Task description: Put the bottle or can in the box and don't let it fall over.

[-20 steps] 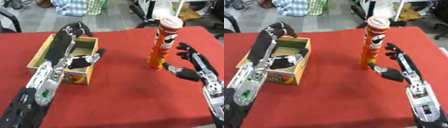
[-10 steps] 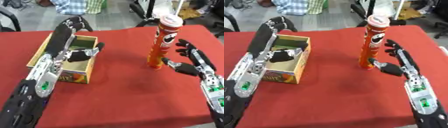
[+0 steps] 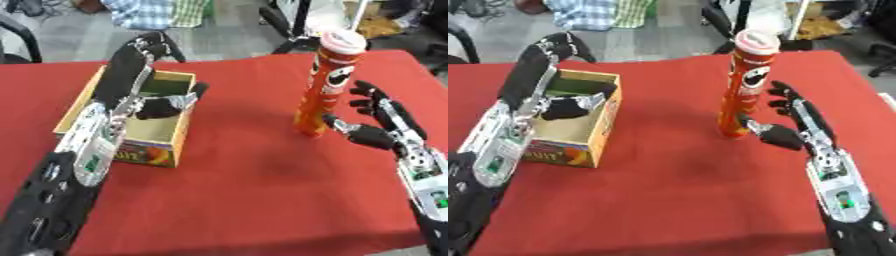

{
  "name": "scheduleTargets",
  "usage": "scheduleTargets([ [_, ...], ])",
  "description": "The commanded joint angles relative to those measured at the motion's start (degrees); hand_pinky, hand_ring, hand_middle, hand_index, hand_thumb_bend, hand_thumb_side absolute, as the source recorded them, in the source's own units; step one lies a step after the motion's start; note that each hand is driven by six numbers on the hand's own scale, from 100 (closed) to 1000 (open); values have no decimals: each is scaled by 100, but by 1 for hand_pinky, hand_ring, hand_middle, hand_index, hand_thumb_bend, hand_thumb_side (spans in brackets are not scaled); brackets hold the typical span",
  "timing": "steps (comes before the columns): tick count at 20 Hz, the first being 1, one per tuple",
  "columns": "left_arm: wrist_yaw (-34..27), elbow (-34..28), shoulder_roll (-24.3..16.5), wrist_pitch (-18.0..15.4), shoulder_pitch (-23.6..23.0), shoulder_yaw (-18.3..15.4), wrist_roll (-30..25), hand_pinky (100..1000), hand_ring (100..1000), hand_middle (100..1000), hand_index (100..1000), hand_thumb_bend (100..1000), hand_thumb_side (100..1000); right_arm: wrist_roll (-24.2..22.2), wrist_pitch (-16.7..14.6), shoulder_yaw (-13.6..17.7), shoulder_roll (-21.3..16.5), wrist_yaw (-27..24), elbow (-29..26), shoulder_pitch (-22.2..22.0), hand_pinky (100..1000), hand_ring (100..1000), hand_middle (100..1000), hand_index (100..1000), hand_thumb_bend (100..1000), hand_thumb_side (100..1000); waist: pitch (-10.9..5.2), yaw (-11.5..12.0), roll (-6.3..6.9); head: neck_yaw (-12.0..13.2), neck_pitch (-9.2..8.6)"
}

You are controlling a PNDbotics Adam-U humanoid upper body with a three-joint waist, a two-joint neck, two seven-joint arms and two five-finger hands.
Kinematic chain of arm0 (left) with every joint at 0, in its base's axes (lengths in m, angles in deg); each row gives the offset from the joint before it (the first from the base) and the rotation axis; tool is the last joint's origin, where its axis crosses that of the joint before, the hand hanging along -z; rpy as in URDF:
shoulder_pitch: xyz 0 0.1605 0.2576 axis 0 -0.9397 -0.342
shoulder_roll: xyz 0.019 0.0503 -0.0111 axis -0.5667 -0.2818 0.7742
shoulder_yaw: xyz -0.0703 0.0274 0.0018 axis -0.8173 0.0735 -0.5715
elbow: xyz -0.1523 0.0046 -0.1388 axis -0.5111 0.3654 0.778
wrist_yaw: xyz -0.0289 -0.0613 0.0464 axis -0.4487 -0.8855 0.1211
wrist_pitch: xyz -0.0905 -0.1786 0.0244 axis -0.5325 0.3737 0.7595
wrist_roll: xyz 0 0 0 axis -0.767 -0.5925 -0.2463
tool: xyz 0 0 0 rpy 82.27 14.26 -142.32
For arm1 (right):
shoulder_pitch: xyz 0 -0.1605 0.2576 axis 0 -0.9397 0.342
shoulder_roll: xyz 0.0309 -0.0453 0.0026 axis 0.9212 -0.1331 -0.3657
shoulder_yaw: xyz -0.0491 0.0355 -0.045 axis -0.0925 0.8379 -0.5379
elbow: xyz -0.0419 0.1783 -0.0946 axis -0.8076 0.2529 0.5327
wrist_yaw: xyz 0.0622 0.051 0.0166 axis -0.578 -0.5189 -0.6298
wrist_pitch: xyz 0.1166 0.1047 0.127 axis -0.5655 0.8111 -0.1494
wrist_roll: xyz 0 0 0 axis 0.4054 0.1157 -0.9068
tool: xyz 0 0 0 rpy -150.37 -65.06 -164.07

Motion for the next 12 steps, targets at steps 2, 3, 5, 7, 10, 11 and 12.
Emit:
scheduleTargets([
  [2,9,113,-109,-55,194,-89,22,769,610,591,606,436,576,25,-4,54,-30,-43,108,174,882,847,884,976,515,344,-109,11,61,-36,8],
  [3,16,142,-113,-64,206,-97,29,769,610,591,606,436,576,25,-10,53,-25,-46,143,196,881,847,884,976,515,344,-108,14,62,-42,8],
  [5,34,183,-121,-76,223,-114,46,769,610,591,606,436,576,19,-26,48,-14,-58,205,238,882,847,884,976,514,345,-108,21,65,-51,8],
  [7,56,211,-128,-77,233,-131,63,769,610,591,606,435,575,8,-43,38,-8,-71,263,280,882,847,884,976,514,345,-107,28,68,-59,6],
  [10,82,246,-132,-66,255,-163,87,769,610,591,606,434,573,-9,-68,27,-2,-109,343,347,882,847,882,975,513,343,-105,42,73,-75,1],
  [11,87,261,-130,-64,265,-173,93,769,610,591,606,434,572,-9,-74,27,0,-119,367,367,882,847,882,975,513,343,-104,45,75,-79,-1],
  [12,93,277,-127,-63,277,-182,99,769,610,591,606,433,572,-8,-79,27,0,-130,391,384,882,847,881,974,513,343,-103,48,77,-83,-4],
])
